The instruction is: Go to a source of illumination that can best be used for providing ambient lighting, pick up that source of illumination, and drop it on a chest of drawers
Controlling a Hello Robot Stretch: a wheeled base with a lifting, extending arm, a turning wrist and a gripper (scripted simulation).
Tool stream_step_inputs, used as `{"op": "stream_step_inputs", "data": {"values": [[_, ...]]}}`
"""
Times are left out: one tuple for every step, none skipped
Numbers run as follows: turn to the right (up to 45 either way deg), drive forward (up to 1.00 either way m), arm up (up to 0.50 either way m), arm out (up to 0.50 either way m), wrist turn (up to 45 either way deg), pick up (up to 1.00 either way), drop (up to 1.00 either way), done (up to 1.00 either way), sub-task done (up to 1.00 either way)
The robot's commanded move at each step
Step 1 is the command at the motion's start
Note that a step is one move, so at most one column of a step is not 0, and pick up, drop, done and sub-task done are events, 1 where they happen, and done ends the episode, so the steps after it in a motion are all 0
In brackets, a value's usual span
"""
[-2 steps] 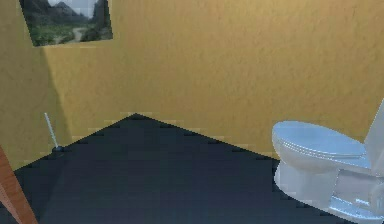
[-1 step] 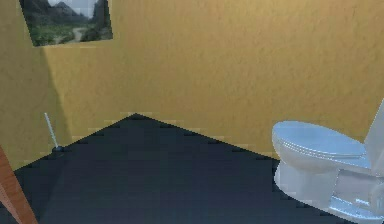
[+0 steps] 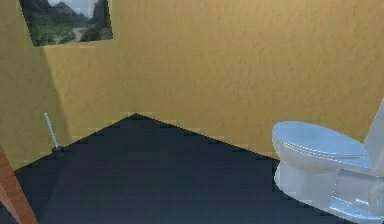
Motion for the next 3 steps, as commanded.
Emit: {"op": "stream_step_inputs", "data": {"values": [[0.0, 0.0, 0.0, 0.0, 0.0, 1.0, 0.0, 0.0, 0.0], [0.0, 0.0, 0.1, 0.0, 0.0, 0.0, 0.0, 0.0, 0.0], [0.0, 0.0, 0.34, 0.0, 0.0, 0.0, 0.0, 0.0, 0.0]]}}
